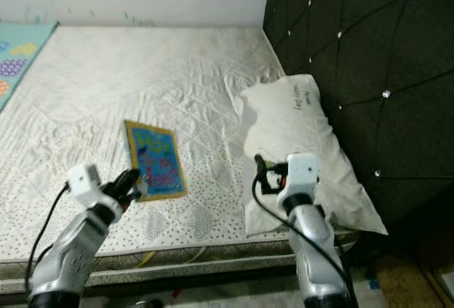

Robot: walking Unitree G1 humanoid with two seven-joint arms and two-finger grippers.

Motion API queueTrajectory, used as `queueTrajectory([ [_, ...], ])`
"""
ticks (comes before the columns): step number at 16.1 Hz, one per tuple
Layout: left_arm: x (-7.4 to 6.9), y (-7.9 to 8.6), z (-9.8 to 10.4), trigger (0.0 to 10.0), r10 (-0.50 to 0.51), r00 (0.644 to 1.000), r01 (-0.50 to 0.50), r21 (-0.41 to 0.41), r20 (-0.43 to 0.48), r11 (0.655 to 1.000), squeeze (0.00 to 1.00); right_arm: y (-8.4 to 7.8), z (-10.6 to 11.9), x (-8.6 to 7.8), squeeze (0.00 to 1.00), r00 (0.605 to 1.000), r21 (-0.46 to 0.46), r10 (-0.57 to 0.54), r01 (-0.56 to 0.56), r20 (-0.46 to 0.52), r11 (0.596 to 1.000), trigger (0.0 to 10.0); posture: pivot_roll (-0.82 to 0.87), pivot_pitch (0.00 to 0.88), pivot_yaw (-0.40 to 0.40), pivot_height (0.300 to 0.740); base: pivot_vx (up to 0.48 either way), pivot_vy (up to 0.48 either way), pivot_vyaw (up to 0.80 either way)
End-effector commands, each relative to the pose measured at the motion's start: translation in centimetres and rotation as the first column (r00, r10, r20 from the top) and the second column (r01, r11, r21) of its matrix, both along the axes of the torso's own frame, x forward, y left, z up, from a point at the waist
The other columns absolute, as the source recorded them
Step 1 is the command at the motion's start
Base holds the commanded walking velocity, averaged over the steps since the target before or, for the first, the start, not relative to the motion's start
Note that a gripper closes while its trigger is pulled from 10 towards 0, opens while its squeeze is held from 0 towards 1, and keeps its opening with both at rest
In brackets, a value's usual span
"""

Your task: Clean up the room

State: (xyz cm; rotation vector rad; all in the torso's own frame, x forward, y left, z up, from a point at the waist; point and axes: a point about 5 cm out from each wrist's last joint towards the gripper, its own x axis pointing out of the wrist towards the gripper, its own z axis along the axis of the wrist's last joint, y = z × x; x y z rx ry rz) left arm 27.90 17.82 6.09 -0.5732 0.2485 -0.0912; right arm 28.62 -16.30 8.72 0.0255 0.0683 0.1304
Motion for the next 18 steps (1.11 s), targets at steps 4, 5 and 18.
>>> queueTrajectory([
  [4, -0.1, 0.0, 1.0, 10.0, 0.003, 0.999, -0.003, 0.001, 0.035, 1.0, 0.0, 0.4, 0.2, -0.7, 0.0, 1.0, 0.005, 0.027, -0.027, -0.006, 1.0, 10.0, -0.13, 0.151, -0.041, 0.74, 0.0, 0.0, 0.0],
  [5, -0.2, 0.0, 1.0, 10.0, 0.001, 0.999, -0.001, 0.001, 0.034, 1.0, 0.0, 0.5, 0.2, -0.7, 0.0, 0.999, 0.005, 0.035, -0.035, -0.011, 0.999, 10.0, -0.12, 0.154, -0.042, 0.74, 0.0, 0.0, 0.0],
  [18, -2.2, -2.2, 3.1, 10.0, -0.065, 0.994, 0.063, 0.025, 0.094, 0.998, 0.0, -1.2, -0.3, -0.3, 0.0, 0.993, -0.117, -0.108, 0.103, -0.045, 0.988, 10.0, -0.1, 0.177, -0.039, 0.74, 0.0, 0.0, 0.0],
])
